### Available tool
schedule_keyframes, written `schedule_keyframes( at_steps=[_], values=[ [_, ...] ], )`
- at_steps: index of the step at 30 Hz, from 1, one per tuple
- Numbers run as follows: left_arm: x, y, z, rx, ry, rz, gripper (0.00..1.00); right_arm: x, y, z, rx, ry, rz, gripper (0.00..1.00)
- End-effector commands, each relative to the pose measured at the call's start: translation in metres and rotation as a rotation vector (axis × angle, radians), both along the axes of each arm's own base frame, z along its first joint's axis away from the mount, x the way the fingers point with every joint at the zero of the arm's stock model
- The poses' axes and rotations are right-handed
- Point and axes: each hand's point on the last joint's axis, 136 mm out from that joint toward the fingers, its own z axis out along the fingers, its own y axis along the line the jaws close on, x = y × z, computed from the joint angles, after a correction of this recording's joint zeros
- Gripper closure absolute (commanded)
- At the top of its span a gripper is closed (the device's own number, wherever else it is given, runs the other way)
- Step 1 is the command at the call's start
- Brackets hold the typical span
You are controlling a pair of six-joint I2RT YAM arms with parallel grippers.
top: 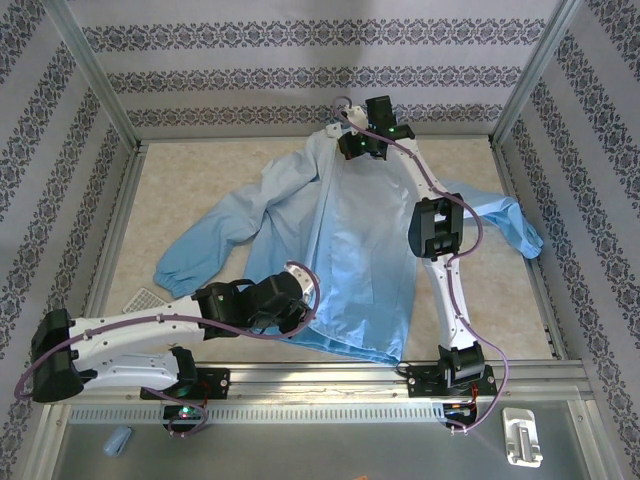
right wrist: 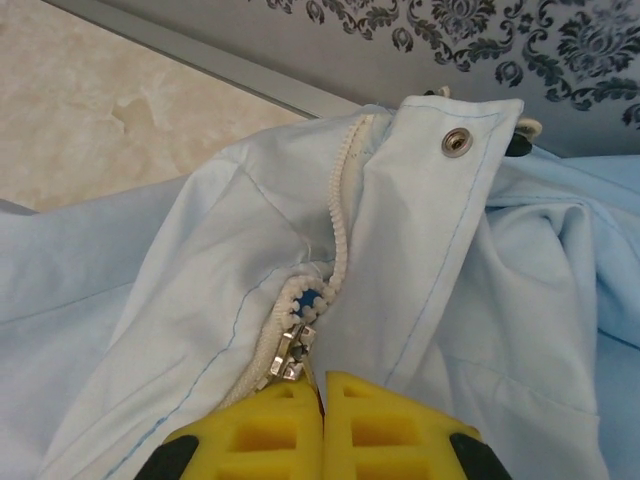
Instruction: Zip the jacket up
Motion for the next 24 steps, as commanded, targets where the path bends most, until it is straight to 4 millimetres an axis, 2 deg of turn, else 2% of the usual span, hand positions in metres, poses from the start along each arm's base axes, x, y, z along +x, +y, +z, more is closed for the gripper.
schedule_keyframes(
  at_steps=[1,8,12,15,18,20,24],
  values=[
    [-0.058,0.014,-0.025,0.064,0.156,-0.156,1.0,0.064,-0.074,0.031,-0.034,-0.22,-0.253,1.0],
    [-0.065,0.027,-0.04,0.088,0.178,-0.132,1.0,0.066,-0.082,0.025,-0.044,-0.216,-0.257,1.0],
    [-0.061,0.033,-0.05,0.116,0.174,-0.089,1.0,0.061,-0.082,0.029,-0.038,-0.205,-0.242,1.0],
    [-0.045,0.047,-0.059,0.157,0.179,0.036,1.0,0.049,-0.076,0.038,-0.035,-0.206,-0.207,1.0],
    [-0.018,0.064,-0.065,0.184,0.237,0.217,1.0,0.037,-0.075,0.051,-0.072,-0.233,-0.191,1.0],
    [0.004,0.076,-0.069,0.156,0.297,0.351,1.0,0.03,-0.079,0.066,-0.091,-0.249,-0.198,1.0],
    [0.042,0.084,-0.062,0.077,0.306,0.46,1.0,0.015,-0.09,0.106,-0.134,-0.31,-0.227,1.0]
  ],
)
